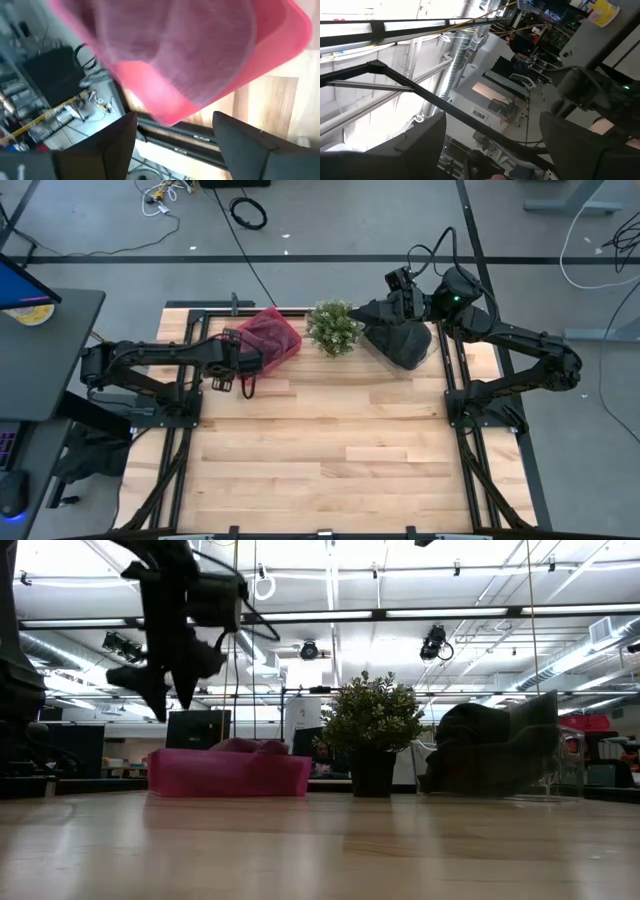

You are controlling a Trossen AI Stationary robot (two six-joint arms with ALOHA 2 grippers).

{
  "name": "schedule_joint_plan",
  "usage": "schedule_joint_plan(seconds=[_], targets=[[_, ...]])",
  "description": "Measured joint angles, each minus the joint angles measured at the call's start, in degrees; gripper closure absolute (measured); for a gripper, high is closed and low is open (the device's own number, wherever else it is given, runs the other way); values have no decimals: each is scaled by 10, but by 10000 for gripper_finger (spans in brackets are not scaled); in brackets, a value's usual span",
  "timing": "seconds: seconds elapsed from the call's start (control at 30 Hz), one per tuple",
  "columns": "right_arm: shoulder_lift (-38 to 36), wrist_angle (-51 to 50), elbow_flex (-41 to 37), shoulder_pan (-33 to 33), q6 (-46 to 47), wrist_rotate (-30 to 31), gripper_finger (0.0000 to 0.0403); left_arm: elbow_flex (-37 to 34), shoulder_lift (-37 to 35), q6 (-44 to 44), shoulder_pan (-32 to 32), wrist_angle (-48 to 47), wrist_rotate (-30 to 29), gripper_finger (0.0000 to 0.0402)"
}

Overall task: Pick & Place hat
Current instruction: Return to Home Position

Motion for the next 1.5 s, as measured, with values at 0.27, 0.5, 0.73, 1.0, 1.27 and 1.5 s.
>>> schedule_joint_plan(seconds=[0.27,0.5,0.73,1.0,1.27,1.5], targets=[[0,-5,0,0,-41,-15,80,118,-38,-201,-8,35,100,173],[0,-34,0,-12,-59,-24,80,22,-148,-257,-95,459,177,307],[0,-44,0,-27,-59,-26,80,-137,-216,-273,-170,716,180,393],[0,-70,0,-27,-63,-25,80,-285,-354,-264,-192,921,182,398],[0,-74,0,-26,-68,-24,80,-382,-521,-253,-185,936,210,398],[0,-83,0,-26,-78,-24,80,-459,-641,-242,-185,936,209,399]])
